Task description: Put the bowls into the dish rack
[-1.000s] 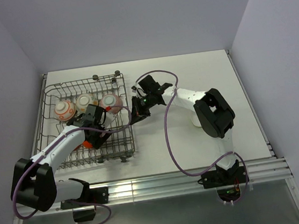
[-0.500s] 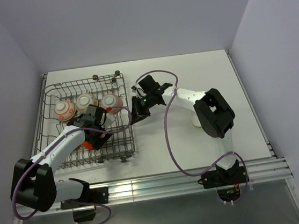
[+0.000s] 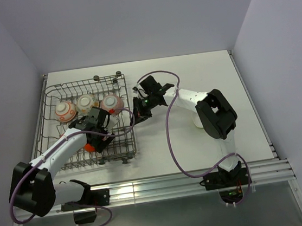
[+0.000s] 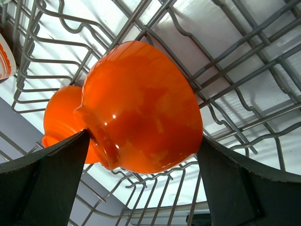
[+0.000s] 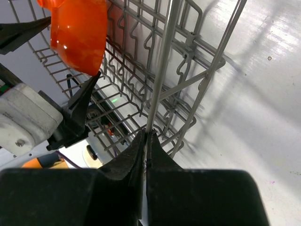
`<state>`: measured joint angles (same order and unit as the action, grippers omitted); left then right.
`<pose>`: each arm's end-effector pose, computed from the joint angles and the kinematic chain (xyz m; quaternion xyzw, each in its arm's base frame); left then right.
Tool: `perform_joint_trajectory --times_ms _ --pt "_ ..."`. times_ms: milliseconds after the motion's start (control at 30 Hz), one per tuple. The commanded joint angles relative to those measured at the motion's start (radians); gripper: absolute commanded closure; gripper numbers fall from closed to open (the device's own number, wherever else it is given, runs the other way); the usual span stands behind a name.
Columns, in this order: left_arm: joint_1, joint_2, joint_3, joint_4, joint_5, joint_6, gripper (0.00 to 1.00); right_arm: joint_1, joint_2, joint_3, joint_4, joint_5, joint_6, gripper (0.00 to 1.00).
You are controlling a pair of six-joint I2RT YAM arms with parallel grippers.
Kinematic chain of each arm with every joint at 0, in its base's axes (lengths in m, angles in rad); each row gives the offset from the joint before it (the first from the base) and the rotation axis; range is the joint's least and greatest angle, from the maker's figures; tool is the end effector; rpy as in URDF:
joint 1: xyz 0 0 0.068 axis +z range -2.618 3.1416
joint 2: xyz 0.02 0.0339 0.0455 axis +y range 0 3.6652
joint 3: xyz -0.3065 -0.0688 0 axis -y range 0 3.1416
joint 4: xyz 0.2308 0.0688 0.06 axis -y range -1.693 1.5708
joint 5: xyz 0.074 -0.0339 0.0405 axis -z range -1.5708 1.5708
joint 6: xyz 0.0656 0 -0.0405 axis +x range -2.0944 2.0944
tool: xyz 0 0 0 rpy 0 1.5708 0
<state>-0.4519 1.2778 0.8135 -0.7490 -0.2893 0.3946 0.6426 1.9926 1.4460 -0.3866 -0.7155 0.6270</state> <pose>0.1994 -0.0760 0.2290 0.3766 0.8984 0.1368 0.1799 0.3323 0.3025 0.2252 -0.1167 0.8886 0.4418 0.0392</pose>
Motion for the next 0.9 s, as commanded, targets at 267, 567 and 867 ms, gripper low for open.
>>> perform_joint_trajectory --times_ms 267,567,867 --pt "-0.06 -0.041 0.01 -0.035 -0.082 -0.057 0.0 0.008 0.015 0.031 -0.026 0.016 -0.062 1.0" --pt "-0.077 -0.067 0.004 -0.055 -0.096 -0.068 0.01 0.008 0.021 0.04 -0.031 0.019 -0.07 1.0" --pt "-0.073 -0.11 0.182 -0.093 0.013 -0.134 0.0 0.008 -0.001 0.04 -0.041 0.047 -0.089 0.84"
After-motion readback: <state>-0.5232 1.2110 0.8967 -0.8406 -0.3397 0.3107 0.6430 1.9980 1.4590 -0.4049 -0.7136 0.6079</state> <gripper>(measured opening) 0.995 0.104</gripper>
